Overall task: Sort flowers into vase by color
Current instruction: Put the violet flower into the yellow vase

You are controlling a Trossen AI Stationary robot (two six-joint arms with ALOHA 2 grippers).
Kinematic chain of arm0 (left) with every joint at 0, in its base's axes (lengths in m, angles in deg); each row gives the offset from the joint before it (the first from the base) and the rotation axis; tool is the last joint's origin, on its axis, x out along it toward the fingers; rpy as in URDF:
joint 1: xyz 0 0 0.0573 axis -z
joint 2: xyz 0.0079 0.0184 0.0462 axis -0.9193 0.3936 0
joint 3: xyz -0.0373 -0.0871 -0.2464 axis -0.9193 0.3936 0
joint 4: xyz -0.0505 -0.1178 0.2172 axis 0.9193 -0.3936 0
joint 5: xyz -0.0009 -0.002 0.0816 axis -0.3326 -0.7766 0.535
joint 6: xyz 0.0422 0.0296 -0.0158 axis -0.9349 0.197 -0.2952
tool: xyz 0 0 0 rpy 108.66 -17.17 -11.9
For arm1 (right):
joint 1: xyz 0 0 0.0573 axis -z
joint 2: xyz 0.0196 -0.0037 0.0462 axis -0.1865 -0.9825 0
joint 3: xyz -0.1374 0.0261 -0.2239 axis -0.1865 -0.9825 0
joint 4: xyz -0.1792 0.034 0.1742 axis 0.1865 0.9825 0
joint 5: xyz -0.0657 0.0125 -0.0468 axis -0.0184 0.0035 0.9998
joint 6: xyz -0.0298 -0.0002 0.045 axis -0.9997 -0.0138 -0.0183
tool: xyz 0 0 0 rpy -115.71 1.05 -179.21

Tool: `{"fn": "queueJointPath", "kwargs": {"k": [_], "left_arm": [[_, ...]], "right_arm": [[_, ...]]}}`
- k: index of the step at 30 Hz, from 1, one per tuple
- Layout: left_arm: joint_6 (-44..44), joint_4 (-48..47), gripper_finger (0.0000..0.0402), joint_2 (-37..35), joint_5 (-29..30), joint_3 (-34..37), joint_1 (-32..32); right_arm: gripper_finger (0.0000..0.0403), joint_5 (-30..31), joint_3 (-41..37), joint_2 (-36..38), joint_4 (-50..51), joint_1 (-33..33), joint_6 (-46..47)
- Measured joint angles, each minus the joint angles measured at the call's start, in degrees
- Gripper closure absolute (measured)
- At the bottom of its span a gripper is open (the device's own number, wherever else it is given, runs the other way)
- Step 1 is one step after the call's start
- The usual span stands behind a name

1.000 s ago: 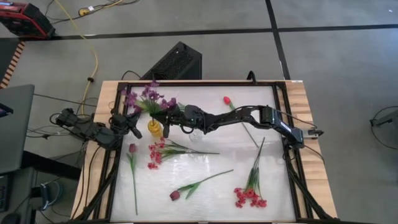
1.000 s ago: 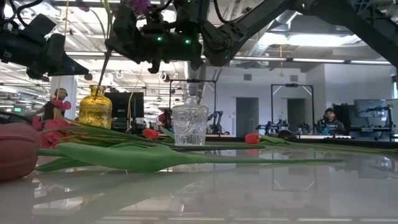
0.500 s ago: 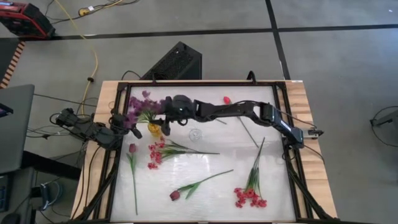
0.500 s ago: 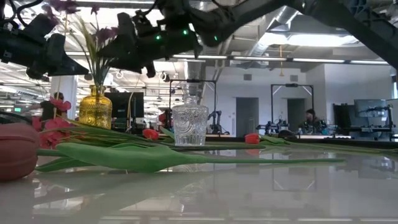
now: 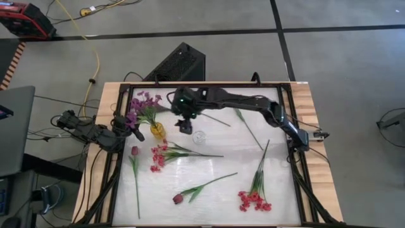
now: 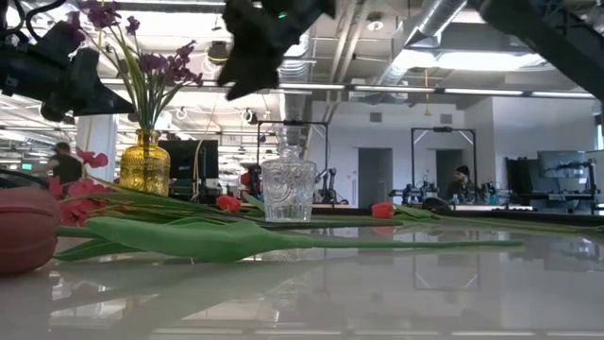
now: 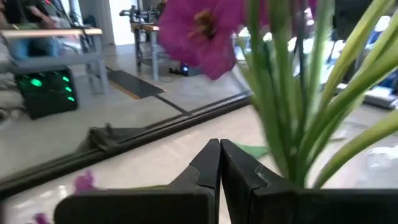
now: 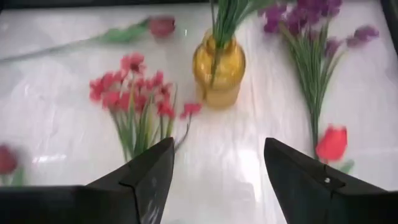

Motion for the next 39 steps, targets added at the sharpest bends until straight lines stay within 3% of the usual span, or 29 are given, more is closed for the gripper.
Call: {"fn": "queueJointPath", "kwargs": {"k": [5, 9, 12, 14, 18, 22, 26, 31, 39], "left_arm": [[3.94, 3.05, 0.0402, 0.02, -3.03, -0.07, -0.02], [5.22, 3.49, 0.0402, 0.02, -3.95, -0.07, -0.02], [6.18, 3.46, 0.0402, 0.02, -4.31, -0.07, -0.02], [6.2, 3.39, 0.0402, 0.02, -4.08, -0.07, -0.02], [6.2, 2.31, 0.0402, 0.02, -3.32, -0.07, -0.05], [6.2, 1.18, 0.0402, 0.02, -3.21, -0.07, -0.69], [4.33, 2.02, 0.0401, 0.02, -3.69, -0.07, -1.8], [6.41, 0.91, 0.0401, 0.02, -4.14, -0.07, -5.75], [12.58, -5.04, 0.0401, 0.46, -21.57, -1.43, -19.26]], "right_arm": [[0.0127, 0.22, -5.44, 8.03, 6.4, 1.87, -1.9], [0.0127, 0.55, -15.93, 16.42, 5.97, 4.16, -2.86], [0.0127, 0.34, -28.9, 23.86, -3.28, 6.38, -3.0], [0.0127, 0.28, -38.1, 27.8, -15.15, 7.7, -1.03], [0.0127, -4.46, -50.33, 29.0, -35.98, 9.06, 3.51], [0.0127, -7.62, -50.74, 22.75, -40.91, 9.39, 3.69], [0.0127, -8.39, -45.72, 16.58, -38.9, 11.5, 4.13], [0.0127, -8.81, -41.15, 14.62, -34.08, 12.96, 4.26], [0.0127, -8.8, -40.97, 21.28, -30.34, 13.34, 0.86]]}}
